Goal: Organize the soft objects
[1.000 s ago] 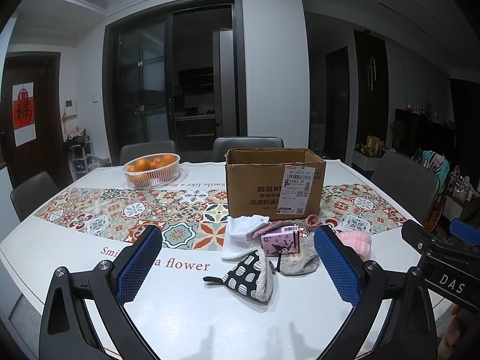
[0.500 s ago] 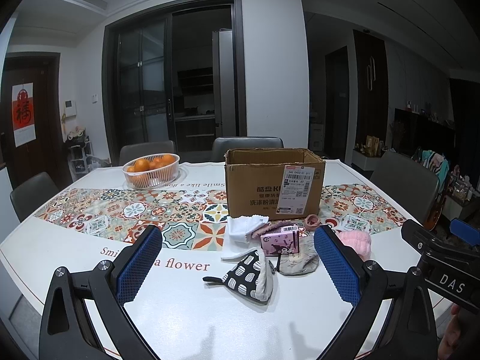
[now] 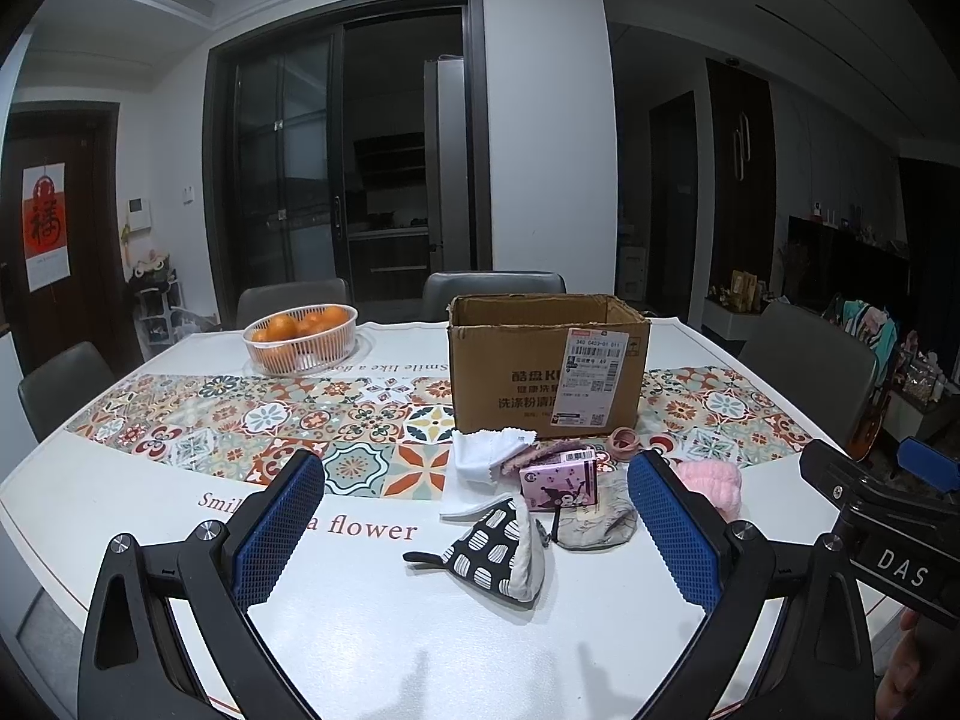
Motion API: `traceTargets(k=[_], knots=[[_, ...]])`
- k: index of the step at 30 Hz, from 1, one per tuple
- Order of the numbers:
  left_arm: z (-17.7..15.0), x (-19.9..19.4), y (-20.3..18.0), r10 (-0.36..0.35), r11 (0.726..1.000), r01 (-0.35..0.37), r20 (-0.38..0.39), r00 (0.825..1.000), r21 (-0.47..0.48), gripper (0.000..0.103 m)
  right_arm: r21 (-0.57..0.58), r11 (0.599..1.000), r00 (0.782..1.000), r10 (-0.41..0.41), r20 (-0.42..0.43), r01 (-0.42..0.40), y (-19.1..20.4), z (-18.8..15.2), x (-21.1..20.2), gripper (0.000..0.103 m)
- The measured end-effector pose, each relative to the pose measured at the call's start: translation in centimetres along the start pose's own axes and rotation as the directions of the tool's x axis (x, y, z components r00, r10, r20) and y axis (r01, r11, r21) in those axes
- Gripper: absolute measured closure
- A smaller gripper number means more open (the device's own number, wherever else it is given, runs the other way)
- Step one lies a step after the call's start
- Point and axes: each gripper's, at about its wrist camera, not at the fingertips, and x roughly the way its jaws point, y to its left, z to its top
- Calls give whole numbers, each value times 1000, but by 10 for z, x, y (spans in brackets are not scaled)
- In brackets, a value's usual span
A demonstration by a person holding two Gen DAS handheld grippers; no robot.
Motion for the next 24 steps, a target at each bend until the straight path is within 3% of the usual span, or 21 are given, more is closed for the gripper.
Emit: traceTargets(k=[14,24], knots=[[-12,26,0,-9,1000,9,-64,998,-1,0,8,1000,999,8,-41,-8,-1,-6,22,0],[-33,78,-5,-1,1000,2,-194,981,1,8,-25,1000,995,9,-101,-12,5,-14,66,0]])
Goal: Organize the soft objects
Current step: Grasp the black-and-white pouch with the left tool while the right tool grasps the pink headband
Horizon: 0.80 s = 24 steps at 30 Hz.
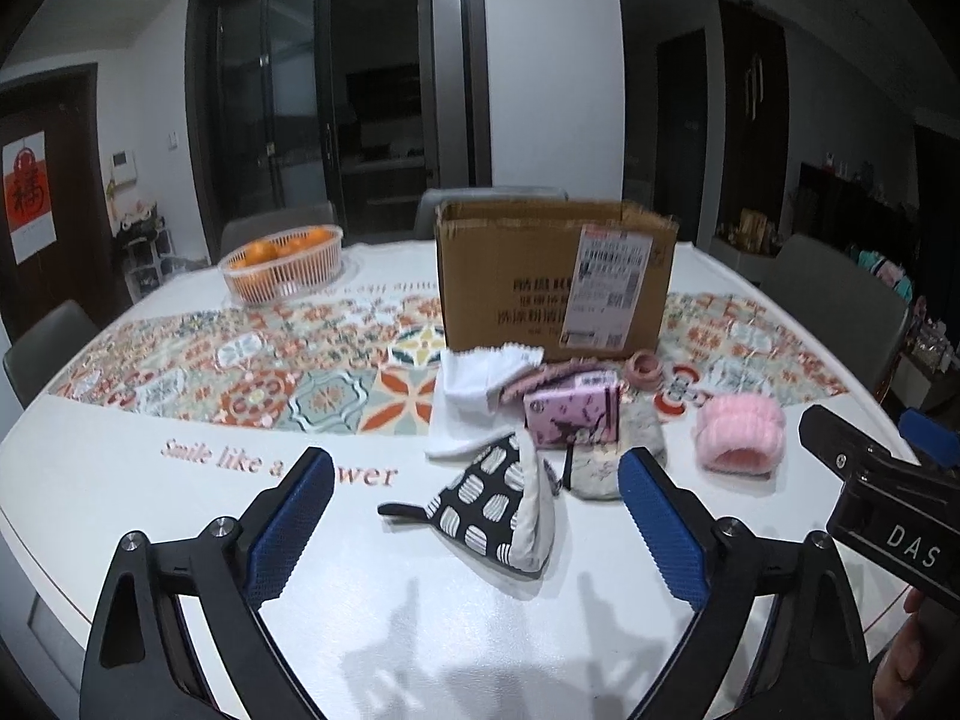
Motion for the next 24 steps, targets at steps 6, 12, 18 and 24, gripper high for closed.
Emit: traceTargets(k=[6,12,18,24], knots=[[-12,32,-9,23,1000,-22,-82,996,19,17,2,1000,997,14,-76,-14,-4,-2,39,4],[-20,60,-18,39,999,-34,-158,987,32,24,-2,1000,990,17,-137,-17,-9,-3,75,10],[-26,81,-26,56,997,-45,-210,976,58,32,22,999,982,32,-185,-29,-14,-4,104,16],[-26,93,-26,69,996,-55,-232,970,70,46,39,999,976,35,-214,-28,-16,-4,126,22]])
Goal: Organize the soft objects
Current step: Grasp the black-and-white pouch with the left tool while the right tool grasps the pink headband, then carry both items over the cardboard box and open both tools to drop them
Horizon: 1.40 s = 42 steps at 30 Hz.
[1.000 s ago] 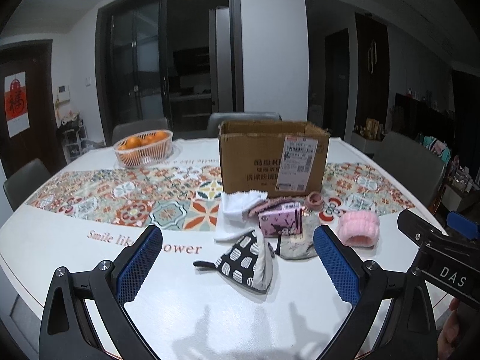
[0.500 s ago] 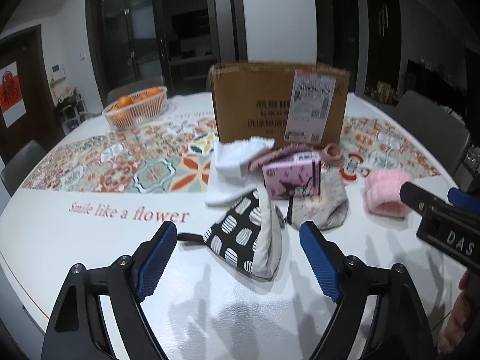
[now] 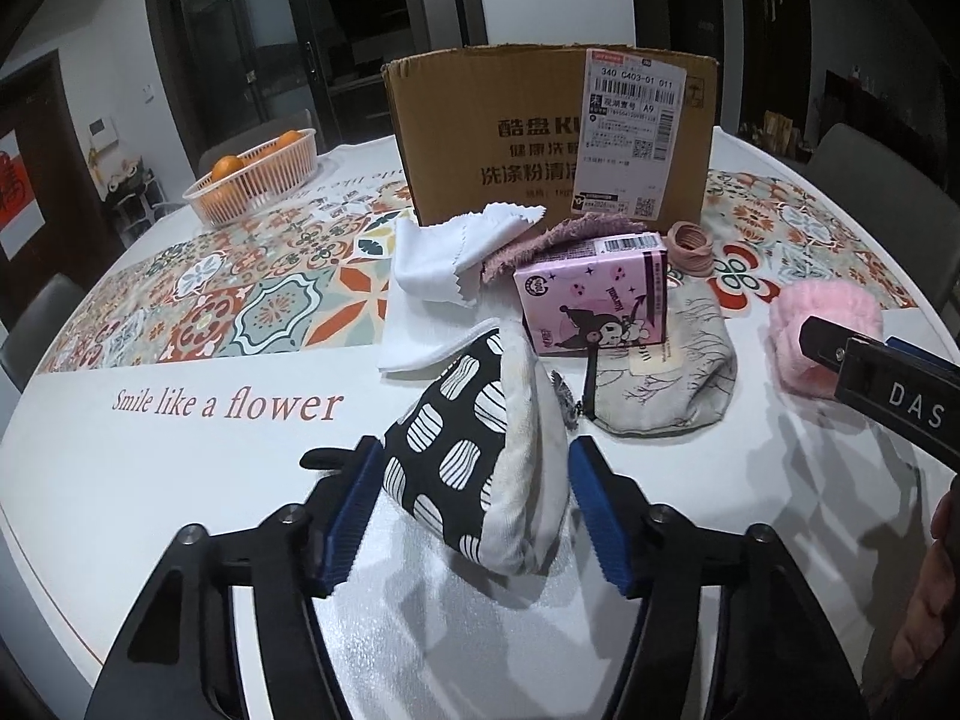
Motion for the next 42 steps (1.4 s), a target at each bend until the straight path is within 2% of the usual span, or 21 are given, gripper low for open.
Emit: traceTargets(k=[5,8,13,16,21,29,38,42], knots=[[2,9,4,-9,1000,8,-24,1000,-26,65,-4,1000,1000,-18,-17,18,0,1,11,35],[2,10,7,-24,999,23,-20,1000,-48,67,-11,1000,1000,-24,-15,24,0,1,12,45],[3,8,9,-53,998,52,-16,998,-41,73,-23,999,999,-29,-16,29,4,-1,10,68],[3,3,12,-66,997,66,8,998,-36,79,-27,999,999,-33,-5,33,6,-3,5,75],[2,-8,19,-82,996,84,52,995,-40,88,-24,999,1000,-23,15,23,10,-6,-8,78],[7,-34,29,-105,992,114,144,984,-55,90,-32,999,999,7,43,-6,20,-9,-33,79],[19,-63,41,-134,987,151,266,955,-46,90,-32,998,991,56,119,-53,34,0,-67,79],[31,-71,48,-159,982,183,313,936,-46,90,-49,996,984,75,162,-68,43,5,-79,79]])
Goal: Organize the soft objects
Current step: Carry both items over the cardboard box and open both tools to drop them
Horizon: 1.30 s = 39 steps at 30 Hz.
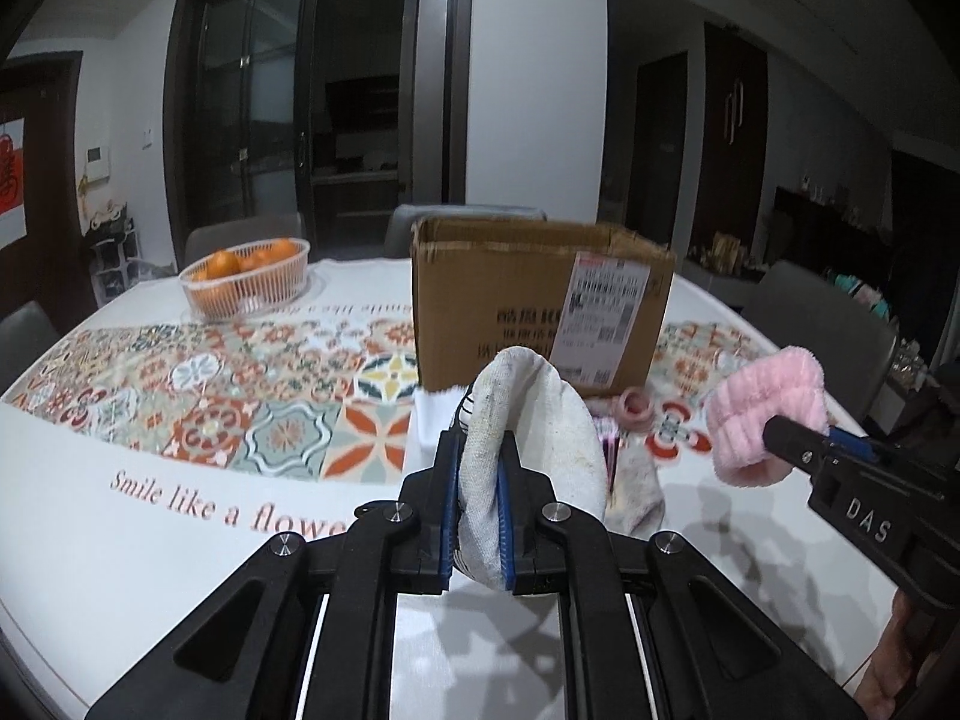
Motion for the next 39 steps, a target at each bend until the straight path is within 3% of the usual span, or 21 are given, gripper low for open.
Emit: traceTargets(k=[15,26,39], knots=[[65,0,9,-48,999,44,172,984,26,90,-9,999,982,51,182,-50,22,59,-15,79],[110,21,11,-86,996,79,214,973,37,91,-20,996,961,91,262,-89,29,100,-4,79],[158,67,9,-102,994,90,241,965,57,91,-47,993,954,120,275,-112,36,152,35,79]])
